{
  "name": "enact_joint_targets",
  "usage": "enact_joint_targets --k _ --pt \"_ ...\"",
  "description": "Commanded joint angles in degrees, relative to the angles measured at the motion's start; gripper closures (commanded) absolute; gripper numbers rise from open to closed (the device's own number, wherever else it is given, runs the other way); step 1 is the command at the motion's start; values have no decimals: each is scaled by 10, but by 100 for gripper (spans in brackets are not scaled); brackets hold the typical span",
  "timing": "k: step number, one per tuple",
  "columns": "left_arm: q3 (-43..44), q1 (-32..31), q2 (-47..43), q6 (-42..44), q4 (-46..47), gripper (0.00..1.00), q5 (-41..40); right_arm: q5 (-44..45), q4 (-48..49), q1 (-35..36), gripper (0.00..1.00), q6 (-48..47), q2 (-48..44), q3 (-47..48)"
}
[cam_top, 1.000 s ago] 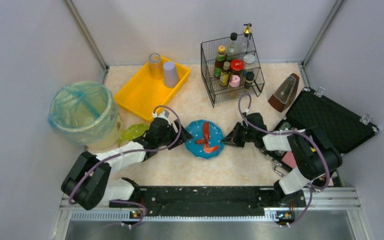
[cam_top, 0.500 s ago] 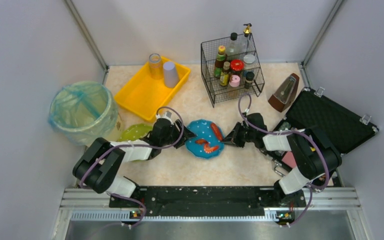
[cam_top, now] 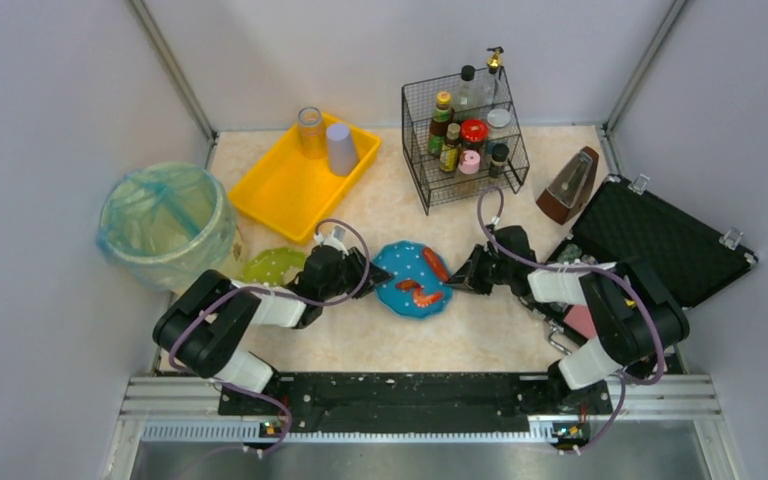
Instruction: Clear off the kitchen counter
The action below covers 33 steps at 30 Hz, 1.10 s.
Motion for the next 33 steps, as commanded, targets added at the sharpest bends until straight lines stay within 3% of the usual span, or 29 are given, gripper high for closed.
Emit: enact_joint_targets --k 1,8,13,19,24,33 --pt "-16 4 -20 -14 101 100 6 68 -111 -5 99 -53 -36 8" --pt "-51 10 -54 -44 193 100 11 112 -221 -5 61 -102 -141 45" --pt "-58 16 -93 -65 223 100 11 145 -291 -5 42 -135 -218 77" --pt "-54 24 -159 -87 219 100 -14 182 -330 -5 26 -175 -320 93" --pt "-28 38 -238 -78 149 100 -35 233 -335 -5 14 -203 -403 85" --pt "55 76 -369 -60 -33 100 -59 259 -298 -4 8 -220 -507 46"
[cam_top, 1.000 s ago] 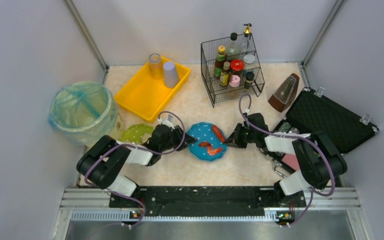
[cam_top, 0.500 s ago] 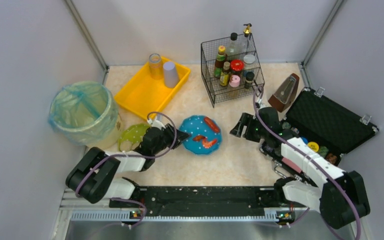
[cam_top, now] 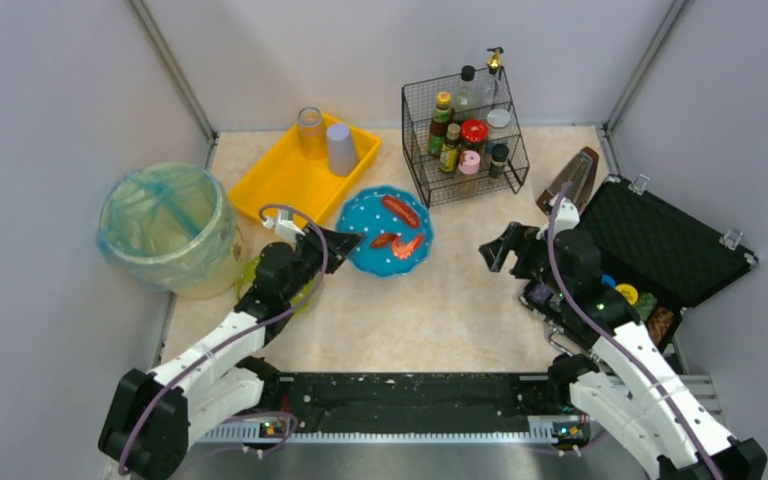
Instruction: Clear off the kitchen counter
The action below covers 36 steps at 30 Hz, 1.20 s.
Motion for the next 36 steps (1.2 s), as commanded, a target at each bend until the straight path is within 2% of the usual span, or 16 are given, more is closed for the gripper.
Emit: enact_joint_targets --k 1,9,17,20,25,32,36 --pt "80 30 -63 -26 43 100 -2 39 30 -3 8 -19 -29 -20" --pt "169 107 -88 -44 -54 100 32 53 65 -3 8 -17 -31 -63" --pt "309 159 -120 10 -244 100 -13 47 103 -3 8 -12 -30 -92" --pt "340 189 -130 11 -276 100 -26 47 114 -3 8 -16 -26 -98" --pt "361 254 -151 -5 -315 100 -31 46 111 -3 8 -17 -31 -103" --pt "385 407 -163 -28 -369 100 -3 43 110 -3 8 -17 -54 -111" --pt "379 439 -169 -42 -375 100 -32 37 111 -3 8 -17 -56 -112"
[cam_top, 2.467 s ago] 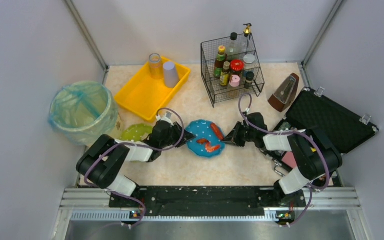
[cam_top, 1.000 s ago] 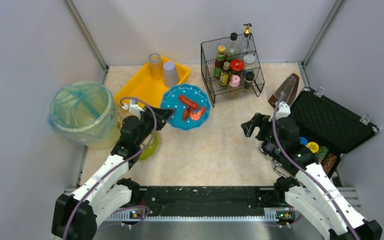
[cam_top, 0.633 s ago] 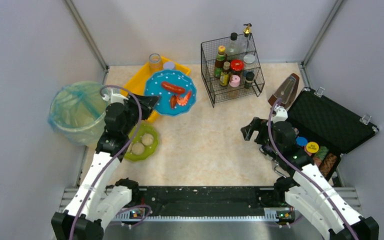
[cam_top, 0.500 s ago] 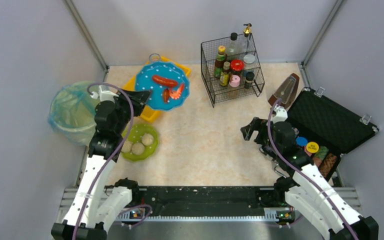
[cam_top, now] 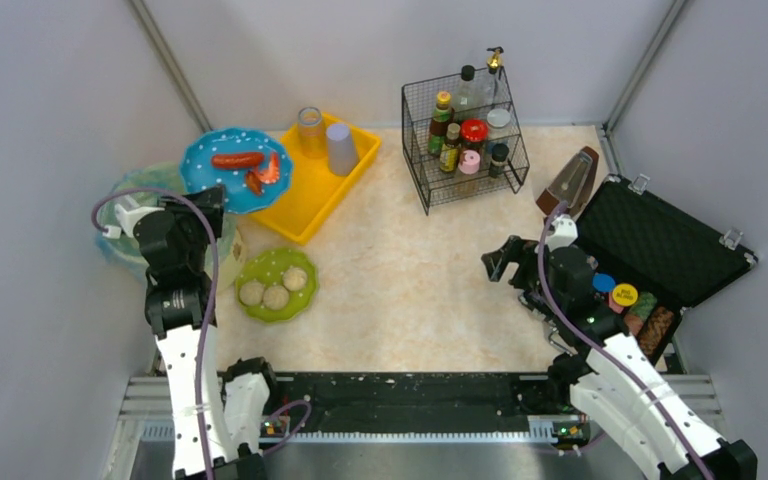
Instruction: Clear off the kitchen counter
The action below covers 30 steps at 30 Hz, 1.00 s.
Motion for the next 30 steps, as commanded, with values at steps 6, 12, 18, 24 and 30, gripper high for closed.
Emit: enact_joint_targets --k 6,12,18,24,30 --pt "36 69 -49 -71 106 100 -84 -14 25 -3 8 0 -12 -6" --pt "39 83 -77 -45 98 100 -229 -36 35 -3 8 4 -26 -19" --pt "33 83 -96 -2 99 100 -334 -33 32 12 7 4 -39 -22" --pt "23 83 -76 37 129 100 -388 -28 26 18 7 3 -48 -22" --pt "13 87 -43 90 169 100 -434 -28 25 19 8 3 -50 -25"
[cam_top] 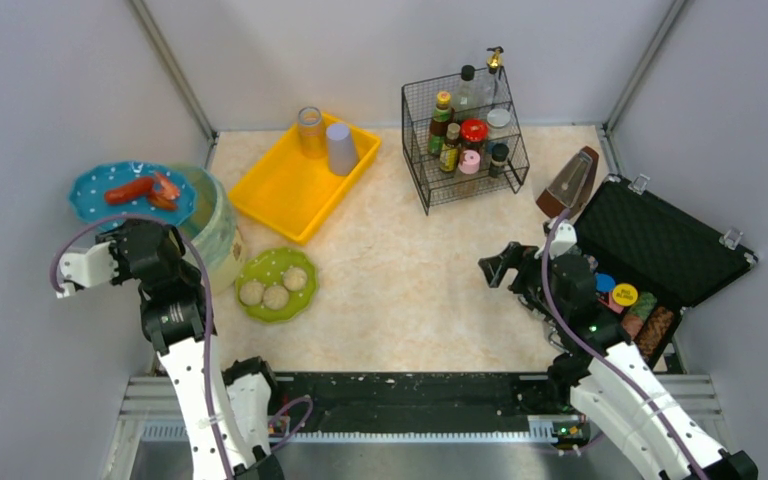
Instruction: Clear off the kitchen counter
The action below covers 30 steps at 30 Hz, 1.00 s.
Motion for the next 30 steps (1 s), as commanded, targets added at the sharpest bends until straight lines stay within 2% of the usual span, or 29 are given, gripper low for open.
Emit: enact_joint_targets --k 1,7,11,20,30 --pt "16 8 9 35 185 100 -53 2 19 9 7 0 -7 -3" --pt "-1 20 33 129 240 100 -73 3 23 9 7 -1 -7 -6" --pt "-14 22 45 227 283 100 -66 0 27 9 7 -1 -7 -9" --pt "-21 23 77 394 335 100 -8 -2 31 10 7 -1 -5 -12" --pt "-22 21 91 514 353 100 82 -4 34 9 7 -1 -2 -14"
